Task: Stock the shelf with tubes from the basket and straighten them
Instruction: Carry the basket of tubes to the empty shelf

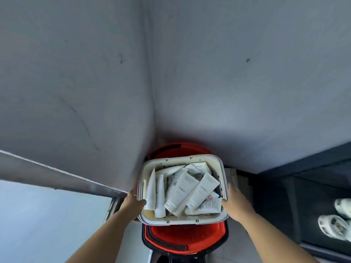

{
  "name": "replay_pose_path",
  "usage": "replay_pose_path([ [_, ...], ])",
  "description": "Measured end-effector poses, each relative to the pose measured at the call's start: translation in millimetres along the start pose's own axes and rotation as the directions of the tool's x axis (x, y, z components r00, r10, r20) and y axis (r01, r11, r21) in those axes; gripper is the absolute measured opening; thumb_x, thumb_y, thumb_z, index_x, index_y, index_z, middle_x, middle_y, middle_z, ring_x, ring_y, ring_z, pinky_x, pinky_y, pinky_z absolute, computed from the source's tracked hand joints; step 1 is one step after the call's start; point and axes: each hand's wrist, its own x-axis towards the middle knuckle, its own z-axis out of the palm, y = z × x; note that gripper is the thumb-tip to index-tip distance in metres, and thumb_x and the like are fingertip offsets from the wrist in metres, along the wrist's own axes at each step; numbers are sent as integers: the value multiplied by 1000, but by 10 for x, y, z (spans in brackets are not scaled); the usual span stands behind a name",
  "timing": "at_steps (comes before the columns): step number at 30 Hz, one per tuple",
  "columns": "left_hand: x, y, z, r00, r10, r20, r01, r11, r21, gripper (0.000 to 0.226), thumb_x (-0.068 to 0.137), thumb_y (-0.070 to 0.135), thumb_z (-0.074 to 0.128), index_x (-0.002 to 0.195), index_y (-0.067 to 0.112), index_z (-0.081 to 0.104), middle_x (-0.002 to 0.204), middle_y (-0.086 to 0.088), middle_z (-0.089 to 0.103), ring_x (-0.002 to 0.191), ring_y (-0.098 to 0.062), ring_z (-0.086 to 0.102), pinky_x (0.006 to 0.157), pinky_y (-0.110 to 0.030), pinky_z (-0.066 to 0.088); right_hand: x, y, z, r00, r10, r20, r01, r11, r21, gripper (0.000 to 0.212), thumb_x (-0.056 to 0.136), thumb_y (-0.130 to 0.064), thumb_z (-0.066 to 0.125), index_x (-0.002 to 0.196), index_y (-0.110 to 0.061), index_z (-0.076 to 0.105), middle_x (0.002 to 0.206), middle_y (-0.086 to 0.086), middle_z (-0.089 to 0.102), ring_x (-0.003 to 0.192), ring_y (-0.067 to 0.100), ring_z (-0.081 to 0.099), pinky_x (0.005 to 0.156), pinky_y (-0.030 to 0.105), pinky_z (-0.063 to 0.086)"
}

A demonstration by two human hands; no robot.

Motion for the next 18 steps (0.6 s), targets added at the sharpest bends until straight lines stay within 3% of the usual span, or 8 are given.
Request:
replay_pose_path([
  [3,180,-20,75,996,-77,40,77,997,-19,54,87,19,58,136,10,37,93,-8,58,68,-19,55,55,-26,45,91,-2,213,999,32,-35,-31,999,40,80,92,-28,54,153,-16,3,143,13,45,64,8,57,48,19,34],
  [5,301,29,117,988,-134,74,137,990,-38,28,90,19,56,114,18,43,79,-3,51,58,-13,46,52,-24,38,150,-4,344,996,73,-58,-70,996,47,85,94,-28,54,154,-13,-4,150,12,39,54,3,49,41,18,30],
  [6,337,78,132,988,-131,81,135,990,-46,27,90,20,55,116,16,45,82,-3,52,57,-12,44,53,-24,37,176,-10,366,993,92,-76,-88,995,52,86,95,-28,54,155,-11,-5,155,11,32,57,4,54,42,18,33],
  [8,483,111,178,995,-76,64,80,995,-52,61,90,23,57,145,15,32,107,-8,57,62,-12,48,53,-25,38,202,-62,371,990,101,-102,-95,994,58,87,95,-25,56,155,-10,-5,161,11,18,86,17,67,54,21,41],
  [10,561,127,205,997,-69,30,70,996,-54,74,89,25,57,151,14,19,122,-12,54,73,-19,53,58,-27,40,221,-91,435,986,128,-111,-114,985,127,87,95,-23,58,155,-9,-3,163,11,13,111,24,62,63,23,41],
  [13,612,141,261,994,-109,-24,106,989,-101,64,87,27,55,144,10,31,108,-12,59,75,-23,58,58,-29,46,193,-173,450,974,172,-149,-142,971,191,83,93,-20,60,155,-9,6,158,14,24,118,27,58,65,22,45],
  [15,607,149,284,992,-112,-55,106,989,-99,53,86,25,55,136,10,42,101,-11,62,71,-21,59,54,-28,45,159,-234,428,966,192,-172,-155,966,208,82,92,-21,62,154,-9,10,157,14,26,127,28,51,79,30,50],
  [18,584,102,295,985,-124,-123,115,990,-75,50,82,26,57,126,6,50,106,-15,63,79,-27,61,61,-32,48,84,-300,404,958,182,-220,-135,968,213,73,89,-25,66,148,-8,27,152,14,33,131,28,47,90,35,49],
])
